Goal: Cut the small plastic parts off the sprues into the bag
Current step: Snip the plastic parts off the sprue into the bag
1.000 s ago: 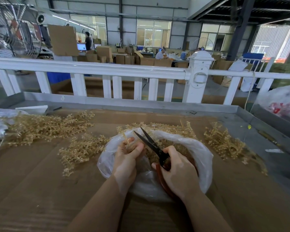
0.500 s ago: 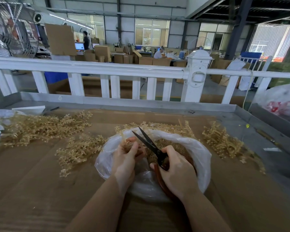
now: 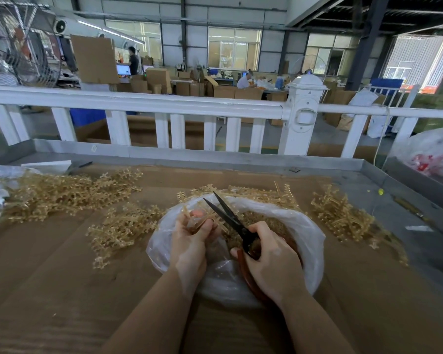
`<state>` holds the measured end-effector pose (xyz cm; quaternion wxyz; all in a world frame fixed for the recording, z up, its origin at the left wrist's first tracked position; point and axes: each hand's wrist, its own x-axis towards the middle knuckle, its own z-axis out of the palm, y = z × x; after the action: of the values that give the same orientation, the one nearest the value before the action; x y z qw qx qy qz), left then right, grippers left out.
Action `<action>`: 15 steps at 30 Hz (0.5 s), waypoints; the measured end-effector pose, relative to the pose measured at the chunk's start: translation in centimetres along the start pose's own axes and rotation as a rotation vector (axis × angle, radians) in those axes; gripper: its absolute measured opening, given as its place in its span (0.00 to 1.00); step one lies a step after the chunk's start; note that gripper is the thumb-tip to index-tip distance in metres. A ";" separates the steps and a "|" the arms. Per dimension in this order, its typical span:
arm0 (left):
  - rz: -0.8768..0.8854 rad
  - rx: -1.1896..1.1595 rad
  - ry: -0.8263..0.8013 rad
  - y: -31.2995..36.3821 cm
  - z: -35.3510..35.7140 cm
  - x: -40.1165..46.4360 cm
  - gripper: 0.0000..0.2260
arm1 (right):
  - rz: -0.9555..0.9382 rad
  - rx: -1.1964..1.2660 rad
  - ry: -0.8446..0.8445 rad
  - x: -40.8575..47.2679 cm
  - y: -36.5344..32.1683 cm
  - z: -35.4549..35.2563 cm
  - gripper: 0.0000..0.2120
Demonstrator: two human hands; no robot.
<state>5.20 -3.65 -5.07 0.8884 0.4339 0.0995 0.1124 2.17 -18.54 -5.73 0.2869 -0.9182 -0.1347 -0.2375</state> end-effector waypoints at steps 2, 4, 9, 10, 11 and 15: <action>-0.022 -0.012 -0.002 0.0 0.0 0.0 0.09 | 0.002 0.001 -0.001 0.0 0.0 0.0 0.18; -0.032 -0.006 -0.010 0.1 -0.1 0.0 0.10 | 0.003 0.004 -0.007 0.0 0.0 0.0 0.18; -0.032 0.050 0.065 0.1 0.0 -0.1 0.15 | 0.011 0.006 -0.020 0.0 0.0 -0.1 0.19; -0.040 0.043 0.077 0.1 0.0 -0.1 0.16 | 0.010 0.008 -0.023 0.0 0.0 -0.1 0.19; -0.045 0.028 0.084 0.1 0.1 0.0 0.17 | 0.007 0.009 -0.023 0.0 0.1 -0.1 0.19; -0.039 -0.034 0.101 0.3 0.1 0.0 0.17 | -0.007 -0.007 -0.027 0.0 0.0 -0.2 0.19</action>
<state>5.23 -3.53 -4.80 0.8916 0.4103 0.1507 0.1183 2.10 -18.70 -5.59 0.2811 -0.9218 -0.1413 -0.2264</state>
